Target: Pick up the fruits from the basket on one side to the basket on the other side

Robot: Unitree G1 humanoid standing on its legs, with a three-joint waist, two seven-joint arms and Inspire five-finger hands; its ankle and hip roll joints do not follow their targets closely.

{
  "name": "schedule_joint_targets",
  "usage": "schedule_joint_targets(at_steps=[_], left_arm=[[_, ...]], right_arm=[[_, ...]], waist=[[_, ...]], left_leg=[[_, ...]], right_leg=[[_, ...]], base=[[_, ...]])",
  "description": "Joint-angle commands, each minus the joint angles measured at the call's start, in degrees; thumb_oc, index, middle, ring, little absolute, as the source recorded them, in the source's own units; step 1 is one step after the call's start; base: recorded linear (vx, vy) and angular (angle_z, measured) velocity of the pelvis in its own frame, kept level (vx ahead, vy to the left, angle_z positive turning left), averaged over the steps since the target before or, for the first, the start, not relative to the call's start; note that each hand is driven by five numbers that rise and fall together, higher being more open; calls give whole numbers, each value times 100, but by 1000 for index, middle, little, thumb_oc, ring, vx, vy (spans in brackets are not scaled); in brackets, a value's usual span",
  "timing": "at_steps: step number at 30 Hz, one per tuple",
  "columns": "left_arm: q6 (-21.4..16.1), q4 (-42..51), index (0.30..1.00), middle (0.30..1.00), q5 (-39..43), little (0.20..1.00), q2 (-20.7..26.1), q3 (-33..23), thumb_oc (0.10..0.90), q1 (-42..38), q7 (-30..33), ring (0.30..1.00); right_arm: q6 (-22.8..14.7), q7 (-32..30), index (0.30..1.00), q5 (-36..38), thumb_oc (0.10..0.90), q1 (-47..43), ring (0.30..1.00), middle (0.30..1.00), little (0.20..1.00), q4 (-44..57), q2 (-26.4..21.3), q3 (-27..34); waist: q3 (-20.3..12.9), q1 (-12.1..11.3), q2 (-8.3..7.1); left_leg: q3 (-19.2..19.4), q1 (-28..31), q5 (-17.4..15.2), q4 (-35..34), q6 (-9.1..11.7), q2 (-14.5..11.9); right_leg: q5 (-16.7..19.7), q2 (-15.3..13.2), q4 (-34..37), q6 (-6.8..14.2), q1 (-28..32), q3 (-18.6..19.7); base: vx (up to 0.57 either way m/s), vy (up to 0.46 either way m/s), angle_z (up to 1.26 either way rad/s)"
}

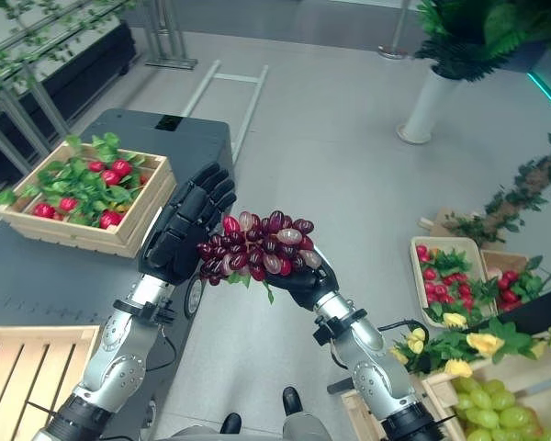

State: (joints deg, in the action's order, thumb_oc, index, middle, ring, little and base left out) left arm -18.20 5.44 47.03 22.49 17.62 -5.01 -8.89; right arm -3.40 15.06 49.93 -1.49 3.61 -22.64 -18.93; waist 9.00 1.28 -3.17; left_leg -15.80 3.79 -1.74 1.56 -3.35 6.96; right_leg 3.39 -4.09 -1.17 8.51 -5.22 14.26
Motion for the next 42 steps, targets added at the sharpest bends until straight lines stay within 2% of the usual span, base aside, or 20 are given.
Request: schedule_joint_targets(at_steps=[1,6,8,9,12,15,18,20,23,27,30,34,36,42], left_arm=[[-513,332,900,900,27,900,-63,-138,800,-495,-345,900],[-454,275,900,900,13,900,-43,-68,800,-595,-429,900],[-405,254,900,900,-23,900,-62,5,800,-676,-433,900],[-360,276,900,900,25,900,-97,38,800,-681,-475,900],[-351,232,900,900,23,900,-116,55,800,-752,-487,900],[-380,159,900,900,91,900,-99,26,800,-742,-549,900],[-472,200,900,900,229,900,-43,6,800,-568,-510,900],[-542,239,900,900,202,900,16,21,800,-504,-407,900],[-523,326,900,900,209,900,60,-44,800,-468,-396,900],[-441,395,900,900,173,900,46,-109,800,-483,-284,900],[-596,337,900,900,127,900,15,-73,800,-501,-206,900],[-654,279,900,900,58,900,-87,-81,800,-639,-10,900],[-670,250,900,900,44,900,-119,-95,800,-643,0,900],[-892,134,900,900,139,900,-258,-182,800,-561,-19,900]], right_arm=[[-892,285,300,310,400,-272,300,300,300,639,199,239],[-896,337,300,245,400,-293,300,300,300,528,262,264],[-854,415,300,236,400,-285,300,300,300,483,298,299],[-868,410,300,226,400,-249,300,300,300,474,311,325],[-817,510,300,279,400,-310,300,300,300,490,312,346],[-736,515,300,477,400,-405,300,300,300,478,217,351],[-593,810,300,525,400,-382,300,300,300,441,193,296],[-472,1079,300,556,400,-372,300,300,300,445,205,232],[-390,1286,300,553,400,-340,300,300,300,381,183,181],[-208,1547,300,391,400,-274,300,300,300,286,166,152],[113,1858,300,340,400,-278,300,300,300,221,32,106],[422,2235,300,403,400,-531,300,300,300,5,-134,38],[462,2272,300,378,400,-558,300,300,300,-10,-153,20],[425,2319,300,401,400,-515,300,300,300,-103,-166,30]], waist=[[-423,-12,192],[-335,60,233],[-292,71,209],[-263,64,176],[-189,33,152],[-139,12,190],[-142,-57,302],[-135,-120,302],[-180,-245,251],[-332,-364,97],[-482,-416,48],[-497,-459,-5],[-507,-466,-18],[-488,-388,-45]], left_leg=[[207,-241,37,-242,172,-248],[447,-198,0,-309,32,-93],[591,-189,-41,-293,-7,-4],[679,-169,-60,-313,-5,55],[846,-103,-82,-379,-4,82],[1092,-89,-43,-389,-23,55],[1406,-127,109,-449,-70,-87],[1561,-148,135,-452,-99,-142],[1718,-255,150,-423,-121,-202],[1725,-404,184,-395,-116,-177],[1629,-405,301,-569,5,-237],[1745,-489,363,-607,164,-356],[1746,-498,380,-624,190,-377],[1760,-727,568,-656,401,-525]], right_leg=[[-228,296,-182,-260,415,-230],[11,168,-322,-90,111,-106],[326,48,-148,2,-19,-140],[657,-95,74,46,-126,-260],[944,-216,358,80,-257,-573],[669,-84,-125,34,-355,-946],[87,10,-1014,-74,-249,-1484],[-105,-14,-1563,-95,-214,-1715],[-315,-78,-1847,-123,-18,-1978],[-468,-174,-1378,-66,576,-2043],[-599,-167,-418,-156,919,-2020],[-441,-96,153,-243,1029,-2029],[-400,-71,253,-270,1040,-2043],[-255,264,577,-476,1054,-1939]], base=[[-69,256,-28],[-88,288,-47],[-104,212,-66],[-101,158,-53],[-108,99,-72],[-135,78,-82],[-128,58,-69],[-104,8,-66],[-89,-73,-49],[-65,-181,-113],[-107,-232,-31],[-153,-227,-8],[-164,-226,-8],[-202,-222,-3]])
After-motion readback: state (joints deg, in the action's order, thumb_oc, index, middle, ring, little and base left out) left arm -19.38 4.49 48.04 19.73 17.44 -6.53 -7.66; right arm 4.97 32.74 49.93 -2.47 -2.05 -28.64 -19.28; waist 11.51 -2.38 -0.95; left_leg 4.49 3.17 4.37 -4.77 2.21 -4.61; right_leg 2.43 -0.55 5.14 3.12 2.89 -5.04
